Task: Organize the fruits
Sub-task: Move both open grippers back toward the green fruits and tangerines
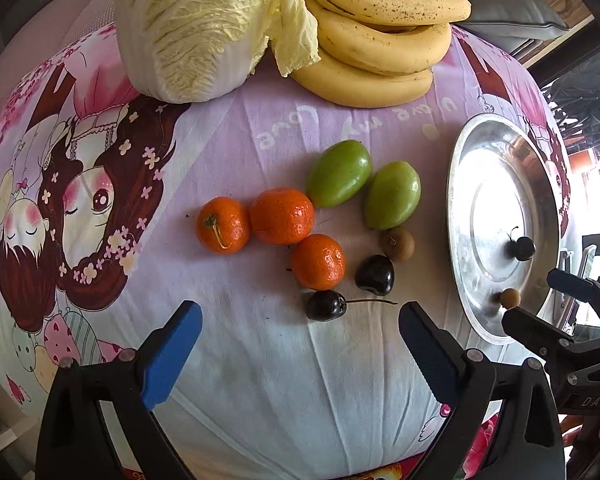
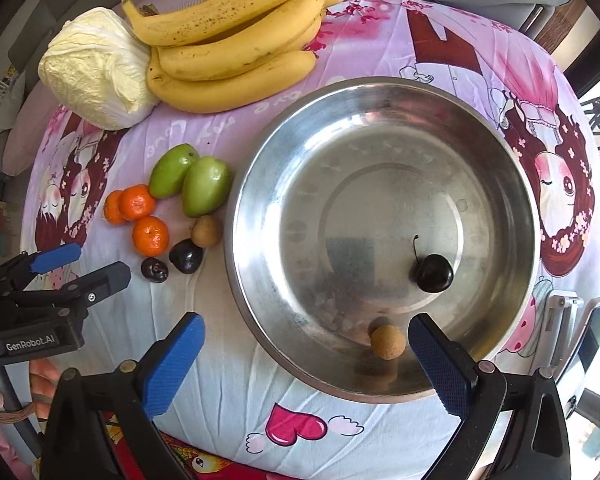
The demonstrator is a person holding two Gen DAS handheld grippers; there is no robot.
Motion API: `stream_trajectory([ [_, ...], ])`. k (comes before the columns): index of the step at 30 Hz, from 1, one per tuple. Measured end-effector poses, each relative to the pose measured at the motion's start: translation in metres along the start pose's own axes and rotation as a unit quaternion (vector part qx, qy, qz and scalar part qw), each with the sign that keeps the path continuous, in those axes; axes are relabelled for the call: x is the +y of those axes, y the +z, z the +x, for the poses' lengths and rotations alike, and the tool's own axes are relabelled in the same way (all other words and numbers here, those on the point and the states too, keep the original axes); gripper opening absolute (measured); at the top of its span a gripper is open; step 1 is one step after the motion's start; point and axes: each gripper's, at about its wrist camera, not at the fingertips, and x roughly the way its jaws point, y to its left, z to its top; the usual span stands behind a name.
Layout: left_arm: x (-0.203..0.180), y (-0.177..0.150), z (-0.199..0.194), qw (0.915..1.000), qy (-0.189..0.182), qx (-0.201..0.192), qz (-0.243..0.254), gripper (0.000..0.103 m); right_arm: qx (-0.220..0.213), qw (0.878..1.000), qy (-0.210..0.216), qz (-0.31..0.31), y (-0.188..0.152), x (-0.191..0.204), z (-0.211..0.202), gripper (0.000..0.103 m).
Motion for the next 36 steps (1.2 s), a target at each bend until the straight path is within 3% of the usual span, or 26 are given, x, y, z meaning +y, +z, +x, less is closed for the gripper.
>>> stream_trajectory([
  [10,0.046,0.002,-0.011,0.9998,-0.017,-0.006,0.002,0.099,-0.011,0.999,0.024,-0.03,0.01,0.037,0.006,0.103],
  [21,0.102,0.037,-0.022,0.9988,-0.032,-0.005,-0.037,0.099,-0.033,0.998,0.027,-0.053,0.045,0.06,0.005,0.101],
  [24,0.113,0.047,-0.02,0.9982,-0.031,0.0,-0.051,0.091,-0.039,0.997,0.032,-0.062,0.055,0.064,0.006,0.096],
  [26,0.126,0.056,-0.017,0.9974,-0.038,0.008,-0.061,0.077,-0.039,0.997,0.032,-0.066,0.062,0.066,0.009,0.091],
  [29,0.142,0.065,-0.009,0.9958,-0.049,0.021,-0.074,0.065,-0.036,0.996,0.029,-0.075,0.069,0.069,0.016,0.082],
  [36,0.17,0.086,-0.01,0.994,-0.07,0.016,-0.083,0.054,-0.031,0.994,0.011,-0.1,0.079,0.075,0.036,0.075],
])
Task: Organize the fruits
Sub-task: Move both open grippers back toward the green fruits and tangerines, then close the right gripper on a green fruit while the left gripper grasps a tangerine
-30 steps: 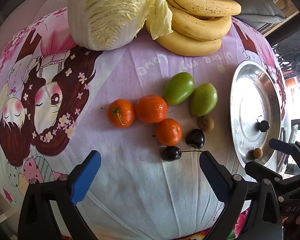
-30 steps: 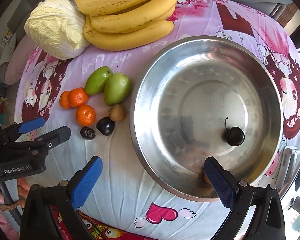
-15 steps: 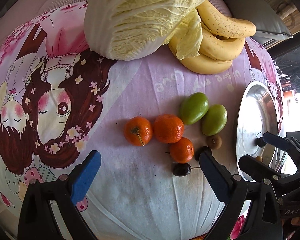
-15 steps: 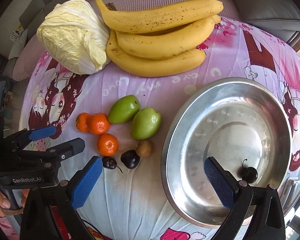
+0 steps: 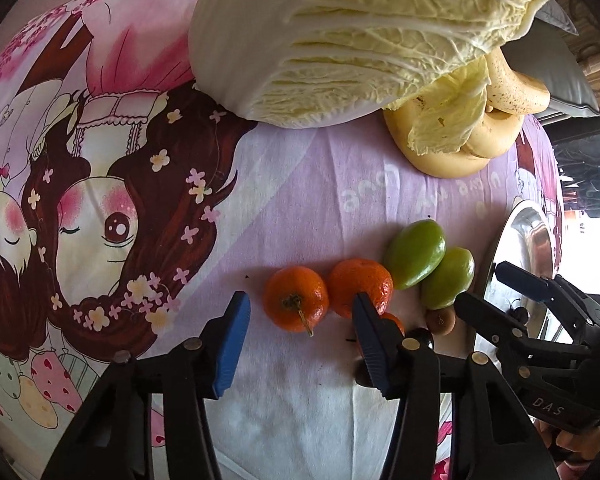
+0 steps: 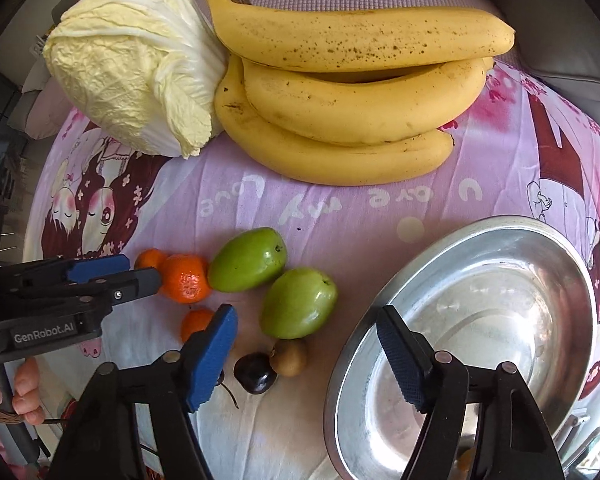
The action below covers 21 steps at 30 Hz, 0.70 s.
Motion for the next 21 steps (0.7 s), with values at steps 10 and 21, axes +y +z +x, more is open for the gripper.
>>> stream_trajectory([
  [10,0.034,0.018,0.001,0.9998,-0.001,0.016,-0.015,0.05,0.006,1.0,0.005,-0.022,0.006,0.004,0.002,0.049],
  [21,0.05,0.037,-0.004,0.9999,-0.003,0.013,-0.01,0.05,0.018,0.999,-0.015,-0.028,0.014,0.021,0.03,0.046],
])
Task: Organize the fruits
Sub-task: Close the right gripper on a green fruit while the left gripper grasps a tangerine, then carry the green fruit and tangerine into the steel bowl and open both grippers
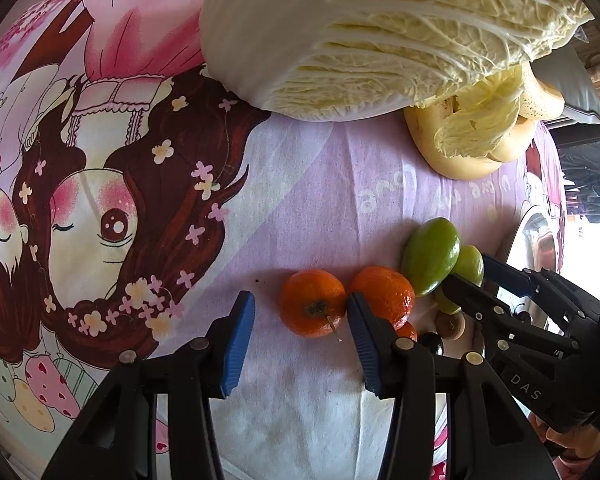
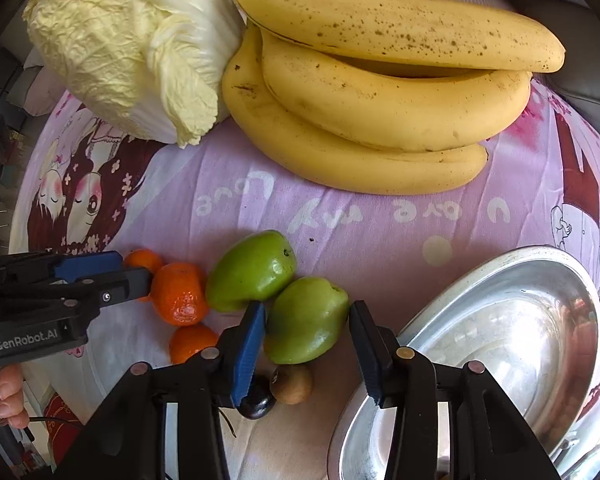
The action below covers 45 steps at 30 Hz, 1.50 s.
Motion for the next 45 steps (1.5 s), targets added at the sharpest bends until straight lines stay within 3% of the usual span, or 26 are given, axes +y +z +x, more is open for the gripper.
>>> stream_trajectory([
  [5,-0.011,0.0,0.001,0.9999,-0.001,-0.003,0.01,0.038,0.011,1.0,0.002,-0.001,0.003,0.006,0.01,0.043],
  [12,-0.013,0.004,-0.006,0.9998,0.003,-0.008,0.019,0.037,0.011,1.0,0.006,-0.002,0.0,0.005,0.007,0.043],
  [18,-0.03,-0.034,0.008,0.9997,0.009,-0.005,0.02,0.037,0.008,1.0,0.012,0.0,-0.011,0.006,-0.005,0.043],
  [29,-0.054,-0.05,-0.026,0.9992,0.026,-0.018,0.024,0.037,-0.011,1.0,0.023,-0.002,-0.029,0.009,-0.047,0.043],
  [37,-0.084,-0.06,-0.046,0.9982,0.037,-0.025,0.041,0.037,-0.014,1.0,0.025,0.005,-0.046,-0.011,-0.068,0.043],
  [45,-0.129,-0.064,-0.039,0.9967,0.041,-0.02,0.067,0.037,-0.014,0.999,0.017,0.026,-0.06,-0.039,-0.069,0.043],
])
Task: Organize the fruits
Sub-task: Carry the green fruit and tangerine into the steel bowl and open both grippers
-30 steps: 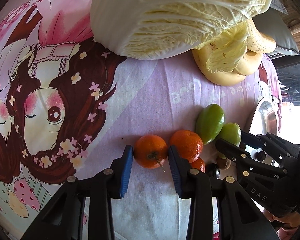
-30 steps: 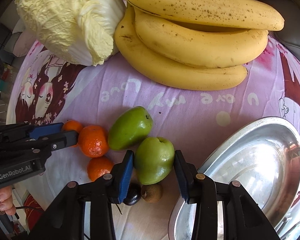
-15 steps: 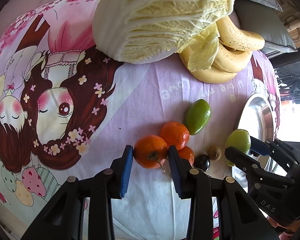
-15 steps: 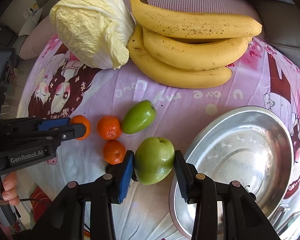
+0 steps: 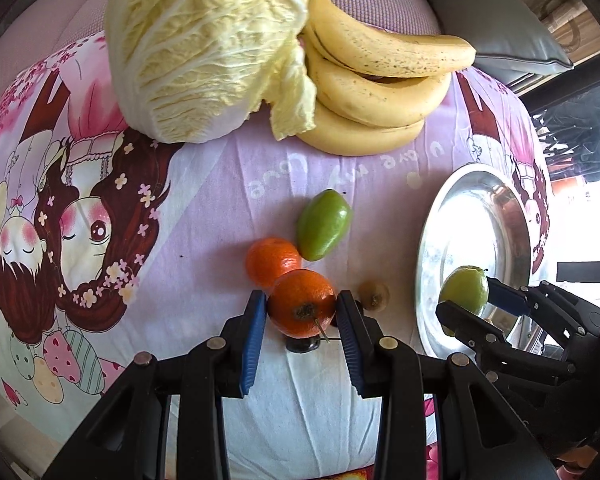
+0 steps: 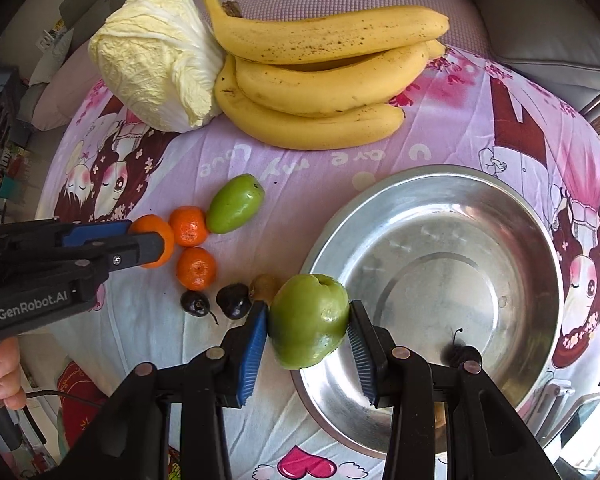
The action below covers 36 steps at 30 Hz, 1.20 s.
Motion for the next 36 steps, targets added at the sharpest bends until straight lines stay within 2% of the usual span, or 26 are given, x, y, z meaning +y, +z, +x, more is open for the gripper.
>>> stream_trajectory([
  [10,-0.058,0.007,0.015,0.9989,-0.008,0.011,0.044,0.037,0.002,0.999,-0.018,0.043,-0.022,-0.054,-0.001,0.043],
  [21,-0.1,0.008,0.037,0.9981,-0.017,0.02,0.055,0.037,-0.003,0.996,-0.036,0.085,-0.04,-0.098,-0.003,0.043],
  [33,-0.12,0.006,0.062,0.9977,-0.019,0.031,0.056,0.037,-0.013,0.996,-0.04,0.081,-0.045,-0.098,0.003,0.043],
  [36,-0.119,0.006,0.066,0.9978,-0.02,0.032,0.053,0.037,-0.028,0.996,-0.042,0.074,-0.047,-0.095,0.003,0.043],
])
